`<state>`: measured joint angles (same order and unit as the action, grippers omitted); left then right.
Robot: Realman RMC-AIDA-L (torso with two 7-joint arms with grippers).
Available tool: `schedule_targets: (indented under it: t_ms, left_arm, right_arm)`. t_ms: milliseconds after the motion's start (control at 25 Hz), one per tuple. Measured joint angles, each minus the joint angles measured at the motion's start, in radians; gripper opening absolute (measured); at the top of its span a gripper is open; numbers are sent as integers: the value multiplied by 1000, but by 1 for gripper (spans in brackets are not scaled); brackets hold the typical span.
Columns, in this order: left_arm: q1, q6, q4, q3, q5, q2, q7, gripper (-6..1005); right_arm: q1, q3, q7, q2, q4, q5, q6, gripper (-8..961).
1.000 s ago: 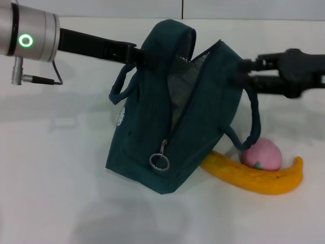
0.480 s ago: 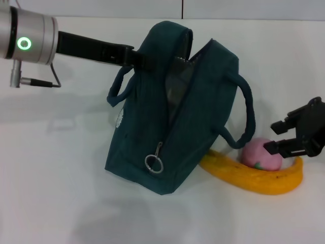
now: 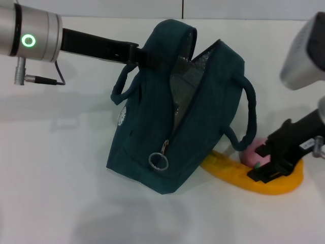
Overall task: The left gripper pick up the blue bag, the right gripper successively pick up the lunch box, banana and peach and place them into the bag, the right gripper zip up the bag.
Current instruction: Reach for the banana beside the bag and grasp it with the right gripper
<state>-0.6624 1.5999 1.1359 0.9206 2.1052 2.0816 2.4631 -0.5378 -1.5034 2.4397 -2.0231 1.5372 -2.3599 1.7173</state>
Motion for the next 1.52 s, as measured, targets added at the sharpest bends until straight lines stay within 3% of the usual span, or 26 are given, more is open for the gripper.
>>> schedule_targets:
  t_ms: [120, 360, 760, 1520]
  left_arm:
    - [3, 0, -2, 0, 1, 0, 0, 34]
    - [4, 0, -2, 0, 2, 0, 0, 34]
    - [6, 0, -2, 0, 1, 2, -5, 34]
    - [-1, 0, -2, 1, 3, 2, -6, 33]
  right_arm:
    - [-16, -42, 2, 1, -24, -2, -42, 485]
    - [-25, -83, -1, 2, -46, -15, -99, 695]
    - [-47, -184, -4, 0, -144, -11, -209, 705]
    - [-60, -199, -10, 0, -142, -5, -261, 701]
